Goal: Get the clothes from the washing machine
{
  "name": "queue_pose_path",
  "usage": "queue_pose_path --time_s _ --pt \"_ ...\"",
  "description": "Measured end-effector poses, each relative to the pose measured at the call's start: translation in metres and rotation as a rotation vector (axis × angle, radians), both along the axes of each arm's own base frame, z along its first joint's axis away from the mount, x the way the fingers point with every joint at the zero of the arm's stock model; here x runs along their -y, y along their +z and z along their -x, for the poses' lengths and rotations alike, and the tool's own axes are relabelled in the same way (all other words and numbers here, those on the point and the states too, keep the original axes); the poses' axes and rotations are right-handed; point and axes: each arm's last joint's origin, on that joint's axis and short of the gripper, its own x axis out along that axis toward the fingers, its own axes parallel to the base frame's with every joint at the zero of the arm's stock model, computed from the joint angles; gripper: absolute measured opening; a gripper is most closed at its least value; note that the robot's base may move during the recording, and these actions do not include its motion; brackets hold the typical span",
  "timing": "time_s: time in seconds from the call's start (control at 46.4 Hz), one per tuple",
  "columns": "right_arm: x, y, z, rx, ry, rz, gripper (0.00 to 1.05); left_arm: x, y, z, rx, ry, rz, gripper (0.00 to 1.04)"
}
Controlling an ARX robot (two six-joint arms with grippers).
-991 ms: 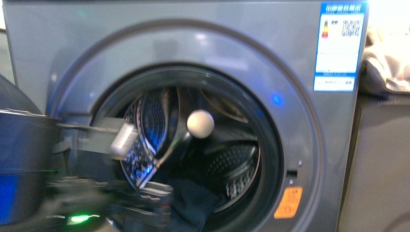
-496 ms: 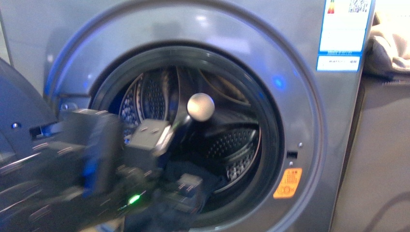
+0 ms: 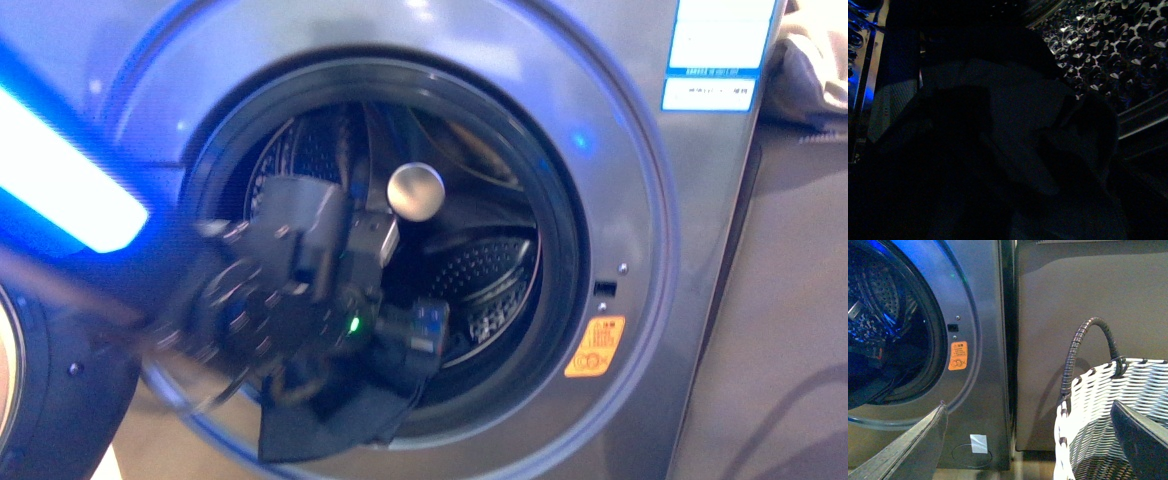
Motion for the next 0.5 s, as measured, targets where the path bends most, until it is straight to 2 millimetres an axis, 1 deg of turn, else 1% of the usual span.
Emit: queue_pose_path --time_s 0.065,0.194,0.388,0.496 --pt "0.000 0.000 0.000 0.000 0.000 0.000 0.97 -0.002 -0.004 -0.008 -0.005 0.015 -0.021 0.98" --pt "0.000 0.000 0.000 0.000 0.000 0.000 0.97 -0.006 -0.013 -0.014 -0.047 0.048 -0.085 0.98" --pt "0.000 0.000 0.000 0.000 0.000 0.000 0.97 -0.014 -0.035 -0.016 -0.136 0.089 -0.193 0.98" --pt "0.000 0.000 0.000 0.000 0.000 0.000 0.97 -0.014 -0.037 -0.015 -0.152 0.087 -0.213 0.98"
